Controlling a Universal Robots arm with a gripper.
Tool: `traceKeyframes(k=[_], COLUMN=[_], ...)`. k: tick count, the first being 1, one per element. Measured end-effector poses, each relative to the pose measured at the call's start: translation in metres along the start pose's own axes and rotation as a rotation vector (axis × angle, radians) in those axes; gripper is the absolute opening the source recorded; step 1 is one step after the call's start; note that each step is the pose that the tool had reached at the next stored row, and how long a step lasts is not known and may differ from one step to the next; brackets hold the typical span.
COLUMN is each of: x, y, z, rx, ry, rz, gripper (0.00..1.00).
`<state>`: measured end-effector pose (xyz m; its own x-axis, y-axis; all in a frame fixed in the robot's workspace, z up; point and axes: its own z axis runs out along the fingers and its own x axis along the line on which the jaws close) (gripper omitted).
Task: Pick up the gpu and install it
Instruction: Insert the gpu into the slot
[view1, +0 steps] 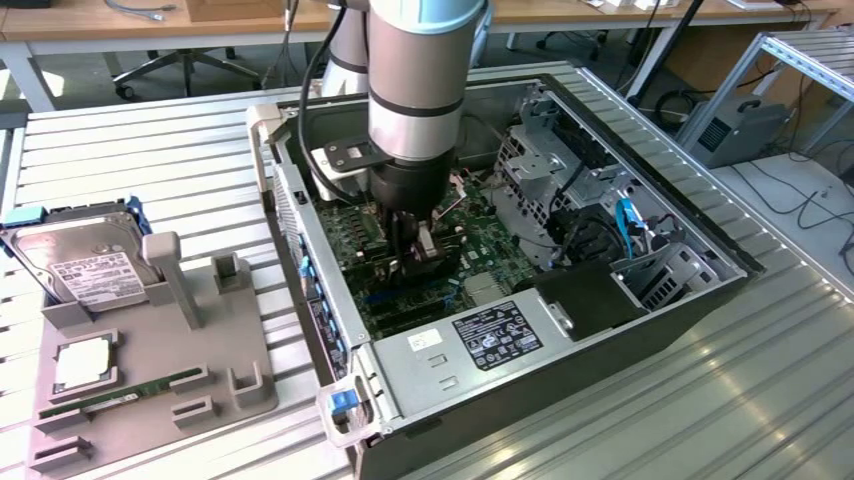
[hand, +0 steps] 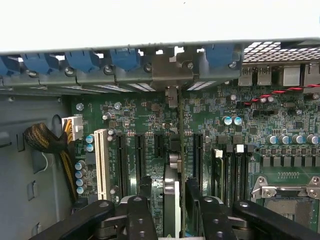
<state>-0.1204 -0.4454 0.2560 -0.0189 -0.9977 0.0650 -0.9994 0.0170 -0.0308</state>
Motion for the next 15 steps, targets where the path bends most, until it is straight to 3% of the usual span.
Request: traceKeyframes(k=[7, 10, 14, 15], x=[-0.001, -0.003, -0.006, -0.006], y=[-0.0005, -0.0009, -0.0011, -0.0016], z=[-0.0179, -0.03, -0.0343, -0.0343], rx=[0.0003, 0.0003, 0.0002, -0.0001], ry=[-0.0003, -0.0003, -0.0003, -0.0003], rz=[0.0, 0.0, 0.0, 0.0], gripper=[0.4, 0.4, 0.39, 0.32])
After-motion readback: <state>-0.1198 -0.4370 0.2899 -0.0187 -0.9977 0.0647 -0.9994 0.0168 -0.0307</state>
